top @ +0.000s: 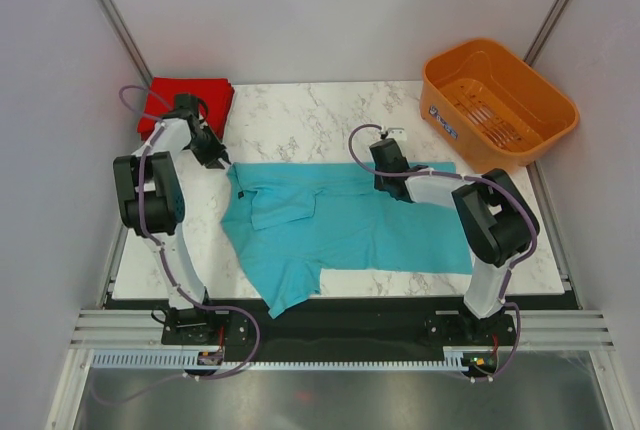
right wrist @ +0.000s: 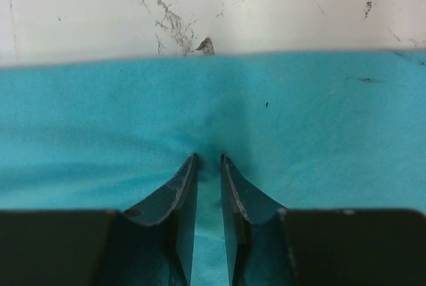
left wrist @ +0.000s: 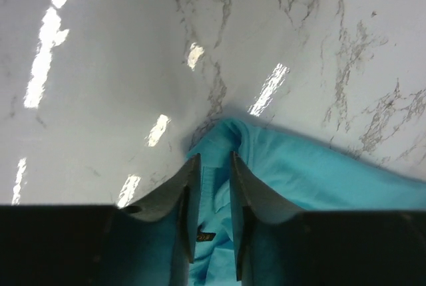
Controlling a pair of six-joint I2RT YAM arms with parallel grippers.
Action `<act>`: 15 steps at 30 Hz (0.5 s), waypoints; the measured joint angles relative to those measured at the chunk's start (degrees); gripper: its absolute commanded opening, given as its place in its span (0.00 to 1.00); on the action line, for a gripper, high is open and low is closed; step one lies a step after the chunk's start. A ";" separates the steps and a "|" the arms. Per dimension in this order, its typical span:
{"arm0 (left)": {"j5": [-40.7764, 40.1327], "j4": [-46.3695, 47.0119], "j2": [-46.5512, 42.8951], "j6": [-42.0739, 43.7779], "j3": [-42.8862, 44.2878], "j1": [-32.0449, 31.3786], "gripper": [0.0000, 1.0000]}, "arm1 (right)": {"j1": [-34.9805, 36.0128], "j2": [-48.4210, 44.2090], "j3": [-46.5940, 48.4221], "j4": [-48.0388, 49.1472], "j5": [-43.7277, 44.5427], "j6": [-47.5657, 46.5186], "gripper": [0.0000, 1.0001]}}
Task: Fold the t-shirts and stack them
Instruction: Fold the tshirt
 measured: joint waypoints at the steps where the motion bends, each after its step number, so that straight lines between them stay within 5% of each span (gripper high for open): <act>1: -1.03 -0.13 -0.83 -0.11 -0.48 0.09 0.36 | -0.07 -0.11 0.00 -0.07 -0.59 -0.17 0.30; 8: -6.71 -0.74 -11.58 -1.51 -5.07 -2.05 0.37 | -0.33 -2.58 2.01 -4.57 -4.61 -0.94 0.31; 15: -6.93 1.33 -10.75 -2.29 -5.75 -13.97 0.36 | -0.50 -4.04 3.58 -6.10 -5.44 -1.36 0.31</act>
